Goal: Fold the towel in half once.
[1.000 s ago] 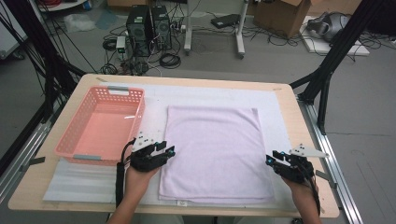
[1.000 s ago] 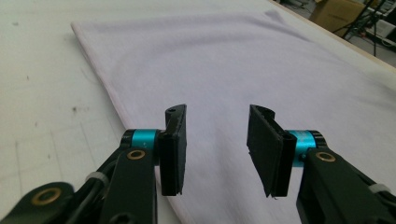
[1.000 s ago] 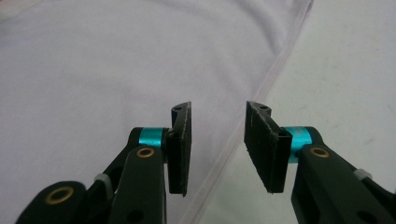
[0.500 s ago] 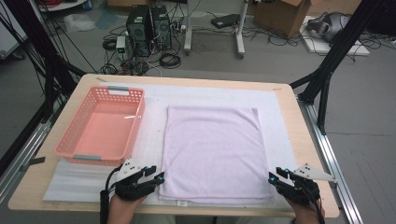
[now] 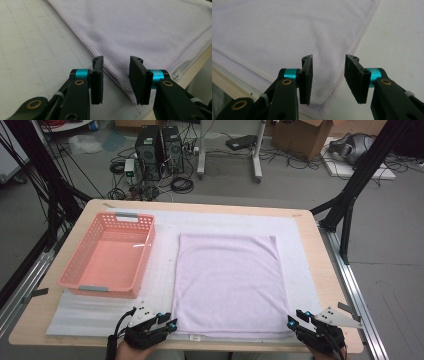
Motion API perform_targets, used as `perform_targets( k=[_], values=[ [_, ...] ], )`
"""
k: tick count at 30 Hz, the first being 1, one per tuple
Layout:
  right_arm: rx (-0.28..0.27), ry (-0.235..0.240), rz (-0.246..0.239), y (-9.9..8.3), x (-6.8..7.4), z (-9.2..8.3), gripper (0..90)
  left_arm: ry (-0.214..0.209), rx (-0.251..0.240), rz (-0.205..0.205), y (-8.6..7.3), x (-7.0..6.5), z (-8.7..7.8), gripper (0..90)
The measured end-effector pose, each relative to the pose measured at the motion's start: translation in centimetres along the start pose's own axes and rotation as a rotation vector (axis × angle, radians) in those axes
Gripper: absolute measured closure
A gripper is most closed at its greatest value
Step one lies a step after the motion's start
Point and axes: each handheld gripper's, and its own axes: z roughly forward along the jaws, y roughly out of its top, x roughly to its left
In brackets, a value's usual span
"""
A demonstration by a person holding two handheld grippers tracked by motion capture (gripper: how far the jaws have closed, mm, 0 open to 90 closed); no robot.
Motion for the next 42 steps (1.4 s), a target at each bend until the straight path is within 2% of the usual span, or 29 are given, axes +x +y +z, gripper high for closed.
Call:
perform_targets(
  k=[4, 7, 10, 13, 19, 26, 29, 31, 35, 37, 39, 42],
  values=[
    [0.005, 0.001, 0.001, 0.0, -0.1, 0.2, 57.9, 0.028, 0.012, 0.043, 0.1, -0.4, 0.2, 77.8],
    [0.007, 0.003, 0.000, -0.1, -0.2, 0.3, 57.8, 0.034, -0.005, 0.055, 0.1, -0.5, 0.1, 82.6],
    [0.009, 0.003, 0.005, -0.1, -0.3, 0.3, 57.9, 0.024, -0.020, 0.064, 0.2, -0.6, -0.1, 85.3],
    [0.010, 0.005, 0.004, -0.1, -0.3, 0.3, 57.8, 0.012, -0.057, 0.071, 0.4, -0.7, -0.4, 86.6],
    [0.009, 0.000, 0.007, -0.1, -0.3, 0.3, 57.2, -0.009, -0.091, 0.054, 0.6, -0.5, -0.8, 86.8],
    [0.012, 0.002, 0.010, -0.1, -0.3, 0.4, 57.2, -0.020, -0.089, 0.050, 0.6, -0.6, -0.7, 87.3],
    [0.021, -0.019, 0.046, -0.2, -0.7, 0.2, 57.6, -0.021, -0.089, 0.042, 0.6, -0.5, -0.7, 87.3],
    [0.025, -0.011, 0.069, -0.3, -1.0, 0.1, 61.1, -0.023, -0.094, 0.034, 0.6, -0.4, -0.8, 87.3],
    [0.055, 0.016, 0.060, -0.4, -0.8, 0.5, 67.7, -0.029, -0.097, 0.018, 0.6, -0.3, -1.1, 87.5],
    [0.099, 0.018, 0.051, -0.6, -0.5, 1.1, 71.3, -0.034, -0.097, 0.011, 0.6, -0.2, -1.2, 87.5],
    [0.144, 0.027, 0.067, -0.9, -0.6, 1.7, 73.1, -0.039, -0.097, 0.008, 0.5, -0.1, -1.2, 87.5],
    [0.138, 0.028, 0.075, -1.0, -0.8, 1.6, 81.1, -0.045, -0.097, 0.002, 0.5, -0.1, -1.2, 87.7]
  ],
)
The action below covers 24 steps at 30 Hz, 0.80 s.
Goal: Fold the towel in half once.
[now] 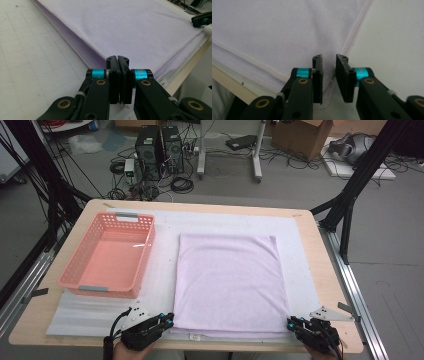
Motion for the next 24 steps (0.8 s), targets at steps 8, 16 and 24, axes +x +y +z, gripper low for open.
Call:
perform_targets(
  k=[8, 16, 24],
  values=[
    [-0.009, -0.027, -0.040, 0.1, 0.4, -0.3, 86.3, -0.034, -0.023, -0.023, -0.1, 0.4, -0.4, 88.0],
    [-0.038, -0.028, -0.049, -0.3, 0.8, -2.1, 86.9, -0.059, -0.025, -0.046, -0.7, 0.2, -1.3, 88.2],
    [-0.043, -0.015, -0.045, -1.1, 1.2, -3.5, 87.1, -0.071, -0.008, -0.030, -1.7, -0.9, -2.7, 88.3]
  ],
)
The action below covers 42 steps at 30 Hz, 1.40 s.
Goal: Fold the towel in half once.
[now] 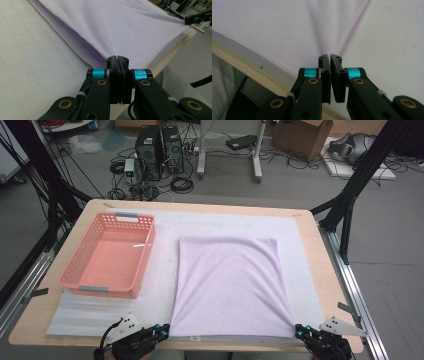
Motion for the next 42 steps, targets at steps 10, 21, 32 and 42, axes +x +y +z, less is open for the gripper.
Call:
perform_targets(
  k=[10, 21, 32, 42],
  values=[
    [-0.059, -0.024, 0.060, -0.1, -0.9, 0.2, 69.4, 0.102, -0.029, -0.010, 0.6, 1.3, 1.6, 61.4],
    [-0.079, -0.033, 0.040, 1.7, -1.9, 1.7, 68.5, 0.134, -0.057, -0.006, 4.4, 3.4, 4.4, 72.1],
    [-0.062, -0.013, 0.009, 4.1, -4.5, 4.3, 67.2, 0.209, 0.028, -0.032, 8.7, 7.9, 10.7, 74.4],
    [-0.042, 0.002, 0.001, 4.7, -5.7, 5.5, 67.1, 0.277, 0.083, -0.027, 8.7, 8.9, 13.3, 74.1]
  ],
)
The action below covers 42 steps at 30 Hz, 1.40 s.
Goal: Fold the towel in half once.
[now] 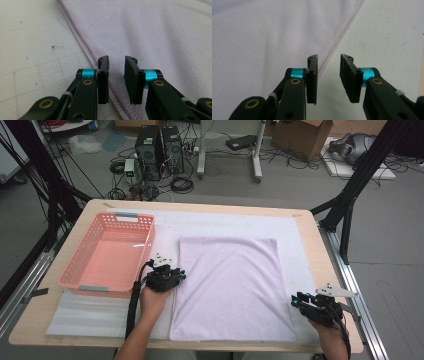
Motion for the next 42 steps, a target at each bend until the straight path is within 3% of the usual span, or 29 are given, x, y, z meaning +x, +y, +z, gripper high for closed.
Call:
perform_targets(
  k=[3, 8, 13, 18, 22, 27, 29, 31, 34, 35, 38, 40, 42],
  values=[
    [0.007, -0.004, -0.003, -0.1, 0.3, -0.2, 67.2, 0.043, 0.013, 0.051, 0.1, -0.5, 0.1, 84.7],
    [0.000, -0.012, -0.001, -0.4, 0.5, -0.8, 67.1, 0.121, 0.001, 0.001, 0.4, -0.3, -0.2, 88.3],
    [-0.011, -0.025, 0.018, -0.3, 0.0, -0.6, 66.2, 0.115, -0.008, -0.008, -0.2, 0.3, -0.6, 86.0],
    [-0.005, -0.009, 0.005, 0.4, 0.3, 1.4, 68.9, 0.031, -0.078, -0.034, -0.5, 0.7, -1.4, 66.2],
    [0.019, 0.039, -0.037, 0.9, 0.9, 3.4, 80.2, -0.060, -0.135, -0.034, -0.9, 0.5, -2.2, 56.9],
    [0.081, -0.053, -0.078, 1.4, 1.4, 3.7, 87.0, -0.146, -0.173, -0.035, -1.1, 0.3, -3.4, 50.8],
    [0.082, -0.061, -0.083, 1.3, 1.5, 3.5, 86.8, -0.176, -0.185, -0.031, -1.3, 0.4, -3.8, 47.7],
    [0.061, -0.027, -0.075, 1.1, 1.4, 3.2, 78.6, -0.204, -0.198, -0.034, -1.5, 0.5, -4.1, 44.7],
    [0.008, -0.001, -0.060, 0.8, 0.9, 2.1, 65.2, -0.226, -0.219, 0.001, -1.8, 0.3, -4.4, 38.2],
    [-0.011, -0.003, -0.061, 0.8, 0.8, 1.6, 60.7, -0.235, -0.226, 0.010, -1.8, 0.2, -4.5, 35.8],
    [-0.074, -0.017, -0.064, 0.8, 0.6, 0.2, 45.6, -0.206, -0.254, 0.049, -1.8, -0.1, -4.7, 23.7],
    [-0.145, -0.015, -0.070, 0.8, 0.3, -0.7, 37.5, -0.219, -0.272, 0.041, -1.8, -0.2, -5.0, 23.5],
    [-0.181, -0.023, -0.071, 0.8, 0.2, -1.1, 27.7, -0.222, -0.280, 0.042, -1.8, -0.4, -5.2, 23.2]
  ],
)
